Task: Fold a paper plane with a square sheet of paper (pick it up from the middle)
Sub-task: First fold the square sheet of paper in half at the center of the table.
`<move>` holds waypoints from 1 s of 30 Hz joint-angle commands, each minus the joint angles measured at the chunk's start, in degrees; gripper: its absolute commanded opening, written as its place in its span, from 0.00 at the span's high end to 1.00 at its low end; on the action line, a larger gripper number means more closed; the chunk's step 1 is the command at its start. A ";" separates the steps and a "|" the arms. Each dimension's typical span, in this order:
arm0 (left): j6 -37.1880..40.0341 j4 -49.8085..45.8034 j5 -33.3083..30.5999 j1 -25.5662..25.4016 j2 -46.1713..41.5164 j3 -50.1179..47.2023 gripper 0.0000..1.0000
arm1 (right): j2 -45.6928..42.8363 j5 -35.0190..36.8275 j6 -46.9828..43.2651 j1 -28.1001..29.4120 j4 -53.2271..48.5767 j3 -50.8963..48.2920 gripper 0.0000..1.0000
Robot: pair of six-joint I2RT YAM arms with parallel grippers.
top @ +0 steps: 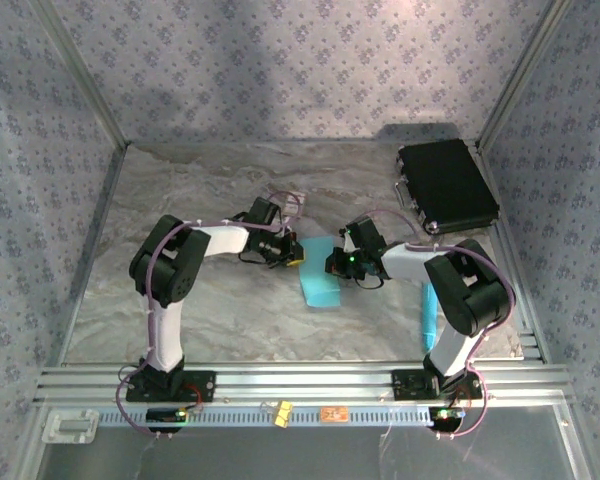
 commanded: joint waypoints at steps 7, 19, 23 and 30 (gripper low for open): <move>2.22 -5.80 -0.73 0.08 -1.52 5.35 0.98 | 2.17 3.18 -1.37 -0.11 -8.01 -2.03 1.00; 2.46 -5.97 -0.96 1.95 5.11 7.19 0.99 | 2.24 3.23 -1.35 -0.12 -7.92 -2.29 1.00; 2.54 -6.40 -0.93 2.19 5.59 7.64 0.99 | 2.15 3.19 -1.37 -0.16 -7.86 -2.33 1.00; 2.30 -6.65 0.88 2.08 3.75 10.77 0.97 | 2.27 2.74 -1.33 -0.19 -8.05 -2.11 1.00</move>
